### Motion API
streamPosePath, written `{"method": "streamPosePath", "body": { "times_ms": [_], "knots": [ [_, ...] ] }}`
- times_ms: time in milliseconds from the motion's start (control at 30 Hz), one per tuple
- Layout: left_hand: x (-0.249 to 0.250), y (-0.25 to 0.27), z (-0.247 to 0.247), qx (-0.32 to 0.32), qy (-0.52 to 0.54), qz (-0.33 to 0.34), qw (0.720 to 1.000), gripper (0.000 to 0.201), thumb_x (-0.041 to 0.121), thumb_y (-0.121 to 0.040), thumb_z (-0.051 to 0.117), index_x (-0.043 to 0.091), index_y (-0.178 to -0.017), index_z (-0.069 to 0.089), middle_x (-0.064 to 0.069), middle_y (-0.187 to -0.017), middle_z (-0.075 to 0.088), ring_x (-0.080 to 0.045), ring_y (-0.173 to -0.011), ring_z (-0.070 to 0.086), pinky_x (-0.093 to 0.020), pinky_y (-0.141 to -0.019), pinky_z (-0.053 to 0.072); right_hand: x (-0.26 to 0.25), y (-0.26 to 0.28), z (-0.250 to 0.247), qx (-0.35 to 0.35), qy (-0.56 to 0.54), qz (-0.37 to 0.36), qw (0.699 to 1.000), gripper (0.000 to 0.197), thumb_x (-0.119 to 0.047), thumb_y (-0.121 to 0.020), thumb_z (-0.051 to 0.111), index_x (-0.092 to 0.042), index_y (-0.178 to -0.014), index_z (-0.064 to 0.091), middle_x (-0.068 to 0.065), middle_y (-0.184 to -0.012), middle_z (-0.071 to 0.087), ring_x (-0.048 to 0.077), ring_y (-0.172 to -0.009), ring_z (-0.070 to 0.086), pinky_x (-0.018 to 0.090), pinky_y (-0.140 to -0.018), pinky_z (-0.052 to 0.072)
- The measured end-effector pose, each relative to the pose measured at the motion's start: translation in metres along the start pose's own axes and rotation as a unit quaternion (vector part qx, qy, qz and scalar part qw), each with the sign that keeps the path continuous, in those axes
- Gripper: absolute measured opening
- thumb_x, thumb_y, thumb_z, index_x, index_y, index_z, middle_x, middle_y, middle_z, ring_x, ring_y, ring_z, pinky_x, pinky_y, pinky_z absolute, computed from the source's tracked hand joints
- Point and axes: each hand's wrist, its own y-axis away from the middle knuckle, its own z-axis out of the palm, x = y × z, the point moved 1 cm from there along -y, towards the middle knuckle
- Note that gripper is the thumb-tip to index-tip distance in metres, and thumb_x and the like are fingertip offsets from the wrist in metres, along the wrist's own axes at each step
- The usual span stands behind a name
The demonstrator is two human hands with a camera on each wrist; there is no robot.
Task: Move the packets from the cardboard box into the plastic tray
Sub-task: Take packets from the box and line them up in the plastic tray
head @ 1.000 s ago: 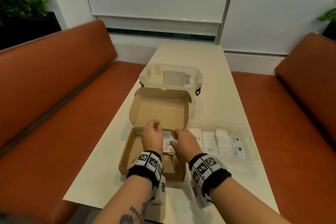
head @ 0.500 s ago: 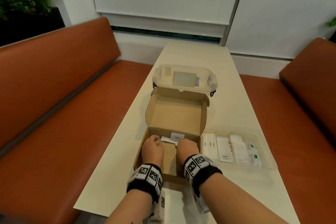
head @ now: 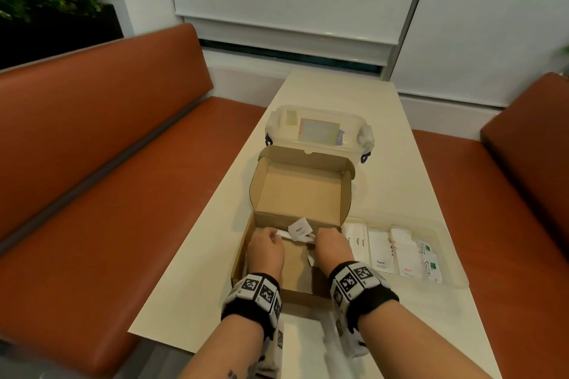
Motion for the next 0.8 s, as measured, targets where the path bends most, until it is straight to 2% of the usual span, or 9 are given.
{"method": "streamPosePath", "body": {
  "times_ms": [100,167,267,367,467,533,633,700,800],
  "knots": [
    [0.006,0.005,0.001,-0.001,0.01,0.015,1.0,0.031,0.027,-0.1,0.04,0.011,-0.113,0.063,-0.009,-0.112,0.063,-0.023,-0.101,0.056,-0.029,-0.083,0.042,0.002,0.005,-0.008,0.042,-0.041,0.001,0.998,0.023,-0.013,-0.097,0.044,-0.004,-0.103,0.064,0.012,-0.103,0.067,0.026,-0.094,0.065,0.03,-0.08,0.051],
    [0.014,0.008,0.006,-0.019,0.085,0.007,0.996,0.037,0.035,-0.1,0.038,0.009,-0.103,0.064,-0.01,-0.099,0.065,-0.027,-0.091,0.059,-0.033,-0.077,0.047,-0.001,0.009,-0.015,0.065,-0.059,-0.012,0.996,0.024,-0.014,-0.097,0.044,-0.003,-0.1,0.065,0.013,-0.098,0.068,0.026,-0.09,0.065,0.028,-0.073,0.048],
    [0.029,0.014,0.012,-0.1,0.267,-0.071,0.956,0.046,0.054,-0.095,0.038,0.017,-0.093,0.063,-0.007,-0.088,0.066,-0.021,-0.074,0.065,-0.03,-0.055,0.053,-0.011,0.015,-0.024,0.09,-0.062,-0.049,0.993,0.022,-0.015,-0.097,0.047,-0.004,-0.099,0.065,0.009,-0.094,0.064,0.024,-0.09,0.064,0.026,-0.074,0.046],
    [0.04,0.015,0.012,-0.164,0.32,-0.085,0.929,0.051,0.063,-0.087,0.042,0.016,-0.095,0.059,-0.004,-0.084,0.062,-0.019,-0.077,0.061,-0.031,-0.057,0.054,-0.022,0.021,-0.029,0.089,-0.07,-0.072,0.991,0.02,-0.011,-0.094,0.049,-0.006,-0.105,0.065,0.009,-0.105,0.058,0.022,-0.095,0.061,0.026,-0.084,0.046],
    [0.037,0.011,0.008,-0.165,0.345,-0.104,0.918,0.034,0.046,-0.091,0.053,0.019,-0.112,0.054,-0.01,-0.114,0.059,-0.026,-0.101,0.058,-0.042,-0.081,0.054,-0.034,0.027,-0.033,0.052,-0.065,-0.113,0.99,0.028,-0.01,-0.093,0.051,-0.005,-0.119,0.059,0.013,-0.115,0.06,0.023,-0.105,0.058,0.029,-0.093,0.047],
    [0.029,0.007,0.002,-0.117,0.356,-0.103,0.921,0.014,0.027,-0.093,0.053,0.021,-0.106,0.058,-0.014,-0.116,0.061,-0.028,-0.1,0.059,-0.046,-0.086,0.052,-0.036,0.028,-0.039,0.016,-0.113,-0.11,0.987,0.028,-0.013,-0.089,0.056,-0.003,-0.114,0.063,0.013,-0.109,0.066,0.023,-0.1,0.062,0.028,-0.084,0.049],
    [0.016,0.0,-0.005,-0.071,0.339,-0.095,0.933,0.024,0.012,-0.091,0.05,0.02,-0.111,0.059,-0.008,-0.099,0.064,-0.026,-0.087,0.065,-0.047,-0.08,0.057,-0.03,0.02,-0.055,-0.009,-0.177,-0.091,0.98,0.029,-0.02,-0.084,0.066,-0.009,-0.111,0.067,0.006,-0.107,0.068,0.015,-0.087,0.061,0.021,-0.073,0.046],
    [0.009,-0.004,-0.007,-0.051,0.361,-0.103,0.925,0.025,0.007,-0.091,0.048,0.023,-0.107,0.058,-0.003,-0.09,0.062,-0.021,-0.074,0.066,-0.045,-0.068,0.06,-0.027,0.01,-0.063,0.002,-0.153,-0.068,0.986,0.024,-0.018,-0.085,0.064,-0.008,-0.106,0.069,0.007,-0.106,0.068,0.015,-0.086,0.058,0.022,-0.074,0.046],
    [0.002,-0.005,-0.009,-0.026,0.385,-0.111,0.916,0.024,0.003,-0.094,0.046,0.019,-0.108,0.056,-0.005,-0.094,0.059,-0.017,-0.072,0.064,-0.034,-0.057,0.059,-0.028,0.001,-0.056,-0.039,-0.033,-0.043,0.998,0.026,-0.014,-0.086,0.064,-0.001,-0.108,0.066,0.014,-0.111,0.066,0.024,-0.102,0.061,0.028,-0.085,0.049]
  ]
}}
